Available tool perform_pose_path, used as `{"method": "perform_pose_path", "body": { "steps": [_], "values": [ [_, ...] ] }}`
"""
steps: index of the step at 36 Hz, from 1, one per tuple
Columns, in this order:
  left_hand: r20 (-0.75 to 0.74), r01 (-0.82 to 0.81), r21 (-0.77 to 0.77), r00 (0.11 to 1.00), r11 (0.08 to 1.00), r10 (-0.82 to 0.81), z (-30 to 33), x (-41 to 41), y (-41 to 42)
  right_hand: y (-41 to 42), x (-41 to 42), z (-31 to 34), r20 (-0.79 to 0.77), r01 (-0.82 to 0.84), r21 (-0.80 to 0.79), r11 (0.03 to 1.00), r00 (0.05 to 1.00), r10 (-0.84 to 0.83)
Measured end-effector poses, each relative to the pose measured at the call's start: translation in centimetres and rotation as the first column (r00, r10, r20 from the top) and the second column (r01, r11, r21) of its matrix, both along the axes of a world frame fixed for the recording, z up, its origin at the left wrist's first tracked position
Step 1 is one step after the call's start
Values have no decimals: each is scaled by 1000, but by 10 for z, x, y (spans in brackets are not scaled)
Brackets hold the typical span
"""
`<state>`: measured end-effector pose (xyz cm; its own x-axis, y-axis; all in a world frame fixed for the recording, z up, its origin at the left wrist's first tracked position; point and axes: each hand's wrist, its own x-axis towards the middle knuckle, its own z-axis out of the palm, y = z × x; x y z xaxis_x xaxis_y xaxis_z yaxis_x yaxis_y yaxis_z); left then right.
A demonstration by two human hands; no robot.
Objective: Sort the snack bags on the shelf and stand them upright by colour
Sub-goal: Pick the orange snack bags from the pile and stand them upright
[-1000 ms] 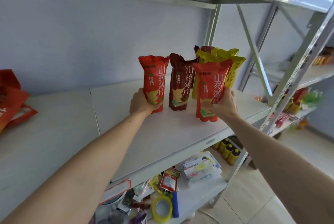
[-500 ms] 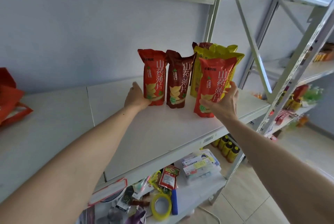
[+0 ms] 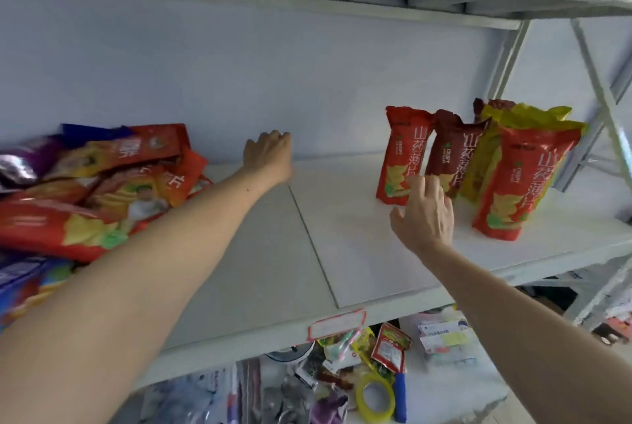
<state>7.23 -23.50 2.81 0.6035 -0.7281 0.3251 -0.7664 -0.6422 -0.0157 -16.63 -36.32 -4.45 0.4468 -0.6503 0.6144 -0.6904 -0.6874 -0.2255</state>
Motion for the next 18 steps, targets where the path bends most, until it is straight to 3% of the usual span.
{"method": "perform_pose_path", "body": {
  "steps": [11, 18],
  "values": [
    [106, -267, -13, 958, 964, 266, 15, 76, 203, 113, 181, 27, -23, -384, 168, 908, 919, 393],
    [3, -473, -20, 881, 881, 473, 27, 90, 303, 207, 258, 53, 14, -669, 258, 697, 724, 689]
  ]
}}
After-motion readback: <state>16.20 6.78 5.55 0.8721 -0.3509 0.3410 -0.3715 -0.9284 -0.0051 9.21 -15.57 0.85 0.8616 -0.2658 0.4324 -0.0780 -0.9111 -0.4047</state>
